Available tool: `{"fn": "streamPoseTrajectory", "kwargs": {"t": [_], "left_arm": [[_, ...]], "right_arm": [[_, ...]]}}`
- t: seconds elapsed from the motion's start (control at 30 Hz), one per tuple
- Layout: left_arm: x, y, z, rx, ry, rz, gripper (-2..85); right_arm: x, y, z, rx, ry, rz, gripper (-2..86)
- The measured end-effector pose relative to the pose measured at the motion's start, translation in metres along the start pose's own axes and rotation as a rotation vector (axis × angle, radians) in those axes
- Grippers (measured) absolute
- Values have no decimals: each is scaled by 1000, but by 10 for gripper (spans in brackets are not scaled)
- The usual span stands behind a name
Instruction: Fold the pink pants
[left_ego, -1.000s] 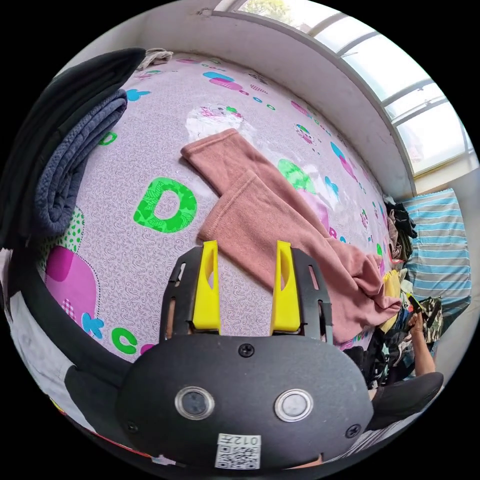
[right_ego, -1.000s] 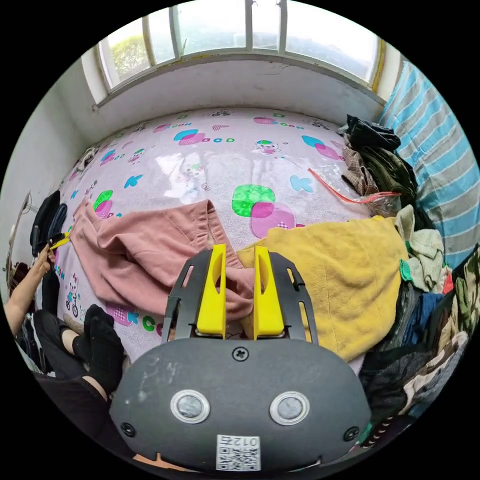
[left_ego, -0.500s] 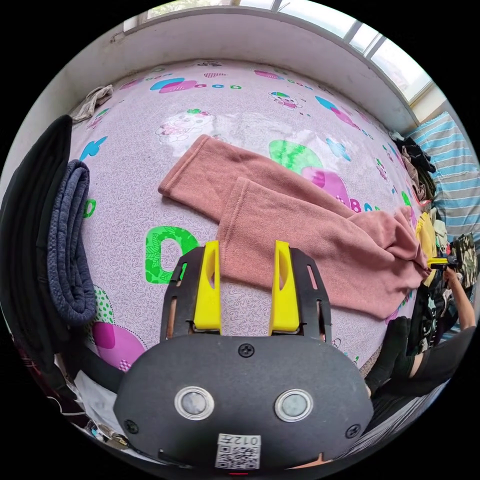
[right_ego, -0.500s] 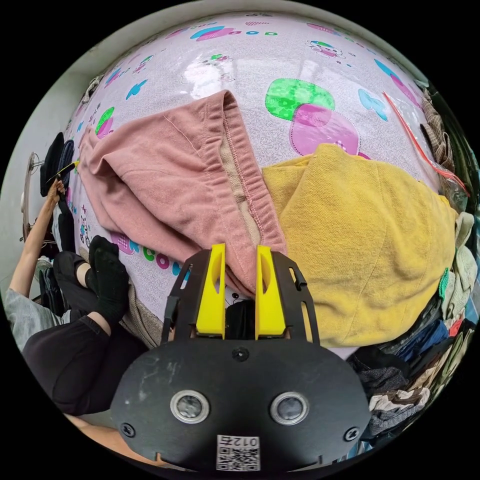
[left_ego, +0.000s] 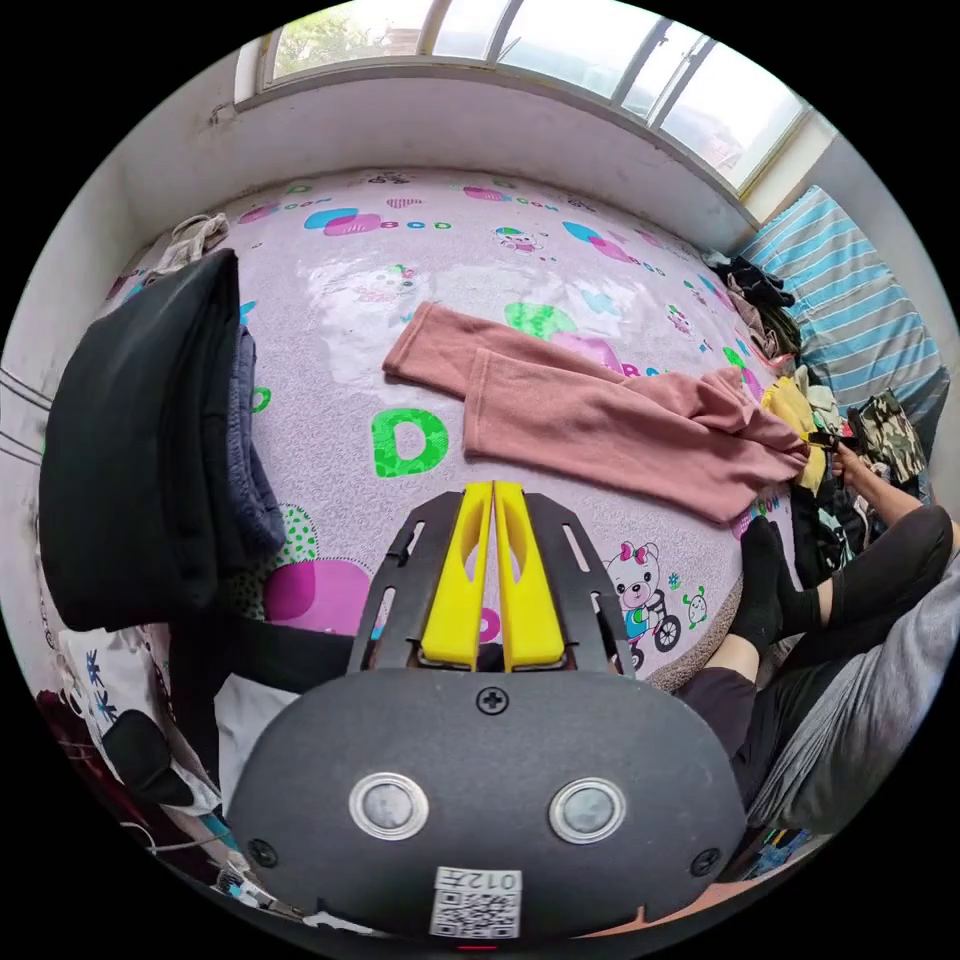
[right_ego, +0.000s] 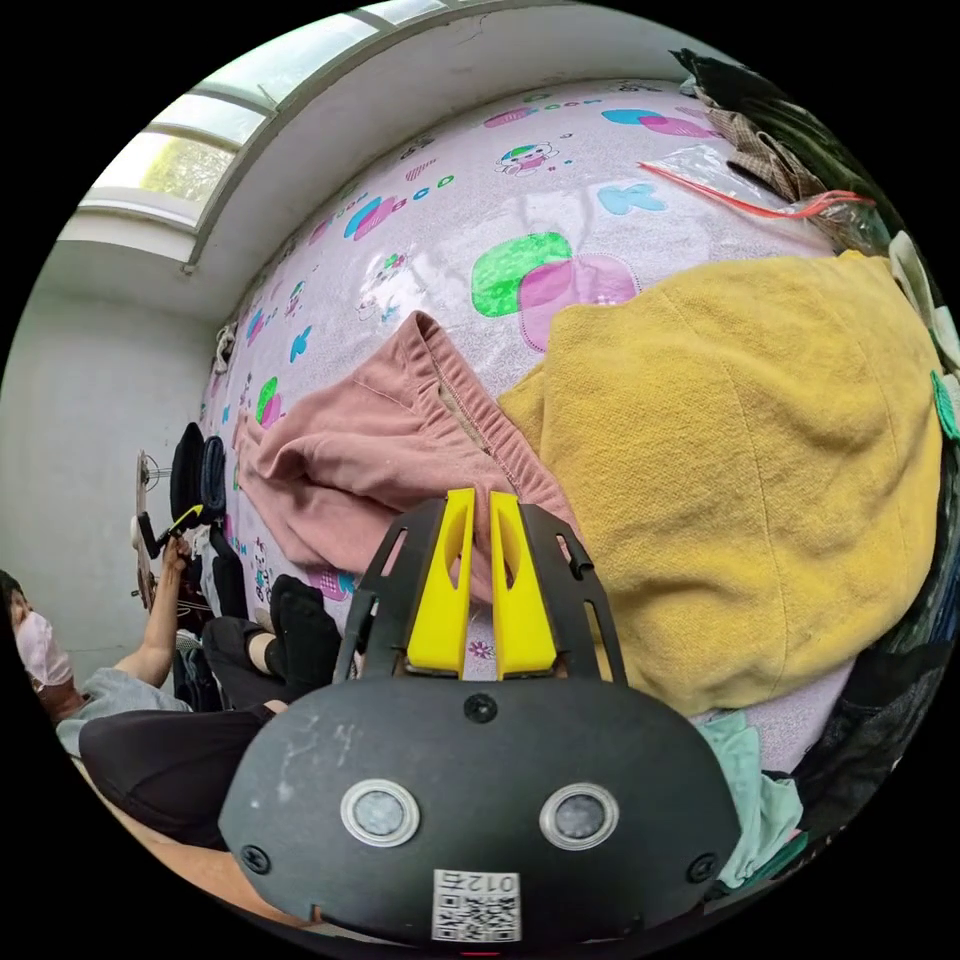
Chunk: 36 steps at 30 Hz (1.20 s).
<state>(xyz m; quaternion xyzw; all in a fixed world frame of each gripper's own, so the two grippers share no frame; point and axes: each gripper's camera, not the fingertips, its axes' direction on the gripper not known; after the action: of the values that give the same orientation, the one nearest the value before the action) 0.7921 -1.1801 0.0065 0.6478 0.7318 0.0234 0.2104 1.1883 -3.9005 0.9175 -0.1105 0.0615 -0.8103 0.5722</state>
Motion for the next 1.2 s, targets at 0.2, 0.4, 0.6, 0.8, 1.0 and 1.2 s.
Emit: {"fn": "streamPoseTrajectory", "kwargs": {"t": [0.2,0.4,0.6,0.8,1.0,1.2], "left_arm": [[-18,3,11,50,-32,-108,42],[7,-68,71,34,-141,-57,77],[-11,-110,132,-102,-189,-106,74],[-39,-90,122,-101,-100,-103,24],[-72,-6,22,41,170,-8,13],[-97,119,-24,-175,86,69,10]], "right_arm": [[-4,76,-32,-34,47,-1,7],[0,133,-68,-64,76,-18,7],[36,192,-89,-72,29,6,6],[75,229,-116,-28,-25,47,5],[114,277,-170,73,-123,72,1],[176,351,-232,228,-245,163,-7]]}}
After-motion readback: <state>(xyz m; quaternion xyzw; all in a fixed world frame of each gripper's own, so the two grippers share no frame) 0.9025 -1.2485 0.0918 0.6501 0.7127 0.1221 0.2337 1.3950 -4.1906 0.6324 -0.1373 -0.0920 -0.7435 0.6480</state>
